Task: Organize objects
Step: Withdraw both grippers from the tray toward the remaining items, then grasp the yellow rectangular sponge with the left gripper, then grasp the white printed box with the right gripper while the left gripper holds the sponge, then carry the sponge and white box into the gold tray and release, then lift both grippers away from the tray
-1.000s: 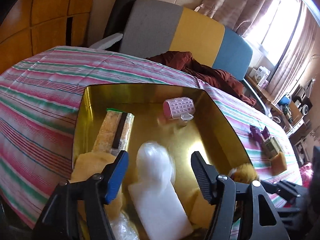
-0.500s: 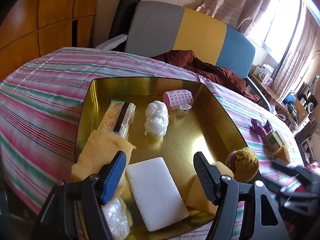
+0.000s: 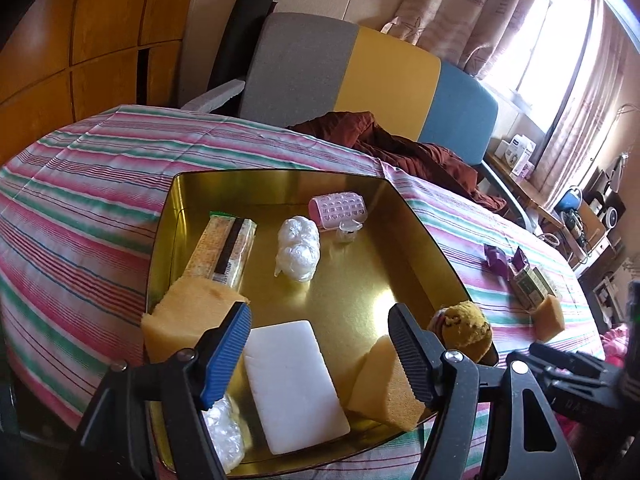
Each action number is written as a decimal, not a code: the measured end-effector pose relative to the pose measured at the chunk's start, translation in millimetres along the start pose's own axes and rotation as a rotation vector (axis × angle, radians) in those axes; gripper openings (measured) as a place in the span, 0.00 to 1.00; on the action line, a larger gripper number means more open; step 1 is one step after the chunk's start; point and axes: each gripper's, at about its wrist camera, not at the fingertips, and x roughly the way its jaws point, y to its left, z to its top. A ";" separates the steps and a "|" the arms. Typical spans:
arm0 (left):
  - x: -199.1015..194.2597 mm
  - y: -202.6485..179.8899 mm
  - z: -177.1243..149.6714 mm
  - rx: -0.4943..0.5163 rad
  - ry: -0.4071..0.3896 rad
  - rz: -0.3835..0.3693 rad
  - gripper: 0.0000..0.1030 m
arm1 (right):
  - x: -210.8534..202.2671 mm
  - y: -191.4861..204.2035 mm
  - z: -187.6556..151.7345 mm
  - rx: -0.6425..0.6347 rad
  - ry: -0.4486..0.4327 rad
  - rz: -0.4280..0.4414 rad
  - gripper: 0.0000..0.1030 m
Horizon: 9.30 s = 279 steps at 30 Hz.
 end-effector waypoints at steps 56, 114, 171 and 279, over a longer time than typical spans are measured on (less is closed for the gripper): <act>60.4 -241.8 6.3 0.496 0.143 -0.320 0.75 | -25.0 -301.5 11.6 0.672 -0.062 -0.186 0.77; 183.9 -293.7 -47.4 0.311 0.274 -0.570 0.49 | -36.3 -310.3 57.6 0.590 -0.138 -0.229 0.79; 182.5 -287.9 -49.3 0.281 0.294 -0.615 0.55 | 133.2 -337.2 105.0 0.156 0.223 -0.170 1.00; -28.1 -10.2 -10.7 0.063 -0.062 0.043 0.81 | -10.2 67.8 47.3 -0.186 -0.211 -0.063 1.00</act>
